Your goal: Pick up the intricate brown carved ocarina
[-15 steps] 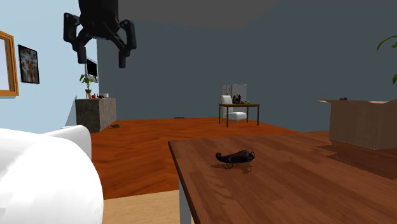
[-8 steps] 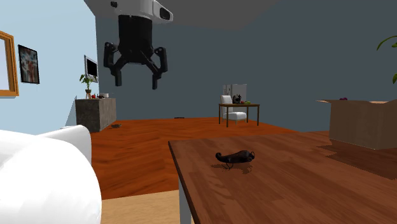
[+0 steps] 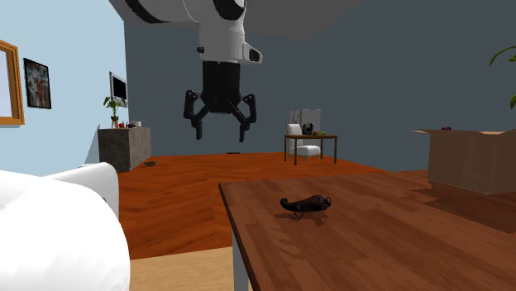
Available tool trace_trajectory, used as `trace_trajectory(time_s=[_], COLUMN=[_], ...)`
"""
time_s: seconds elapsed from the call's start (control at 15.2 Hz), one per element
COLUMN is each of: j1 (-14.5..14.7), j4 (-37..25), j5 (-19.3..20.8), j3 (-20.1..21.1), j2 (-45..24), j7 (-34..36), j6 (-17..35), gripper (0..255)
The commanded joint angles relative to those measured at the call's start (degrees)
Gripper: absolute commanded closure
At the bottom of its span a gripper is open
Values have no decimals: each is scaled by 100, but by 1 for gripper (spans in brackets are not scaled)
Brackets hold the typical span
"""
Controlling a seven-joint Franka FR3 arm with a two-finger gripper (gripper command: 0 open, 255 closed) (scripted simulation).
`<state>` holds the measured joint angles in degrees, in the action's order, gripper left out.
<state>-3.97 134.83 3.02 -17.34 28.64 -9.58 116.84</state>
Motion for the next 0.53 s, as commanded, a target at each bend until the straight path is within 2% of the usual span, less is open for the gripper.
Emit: trace_trajectory(time_s=[0.0,0.46], j1=[-19,-54], j4=[-132,-650], j5=[-4,-285], j3=[-210,-881], j2=[-362,-1628], j7=[-232,-1084], j6=[211,844], gripper=[0,0])
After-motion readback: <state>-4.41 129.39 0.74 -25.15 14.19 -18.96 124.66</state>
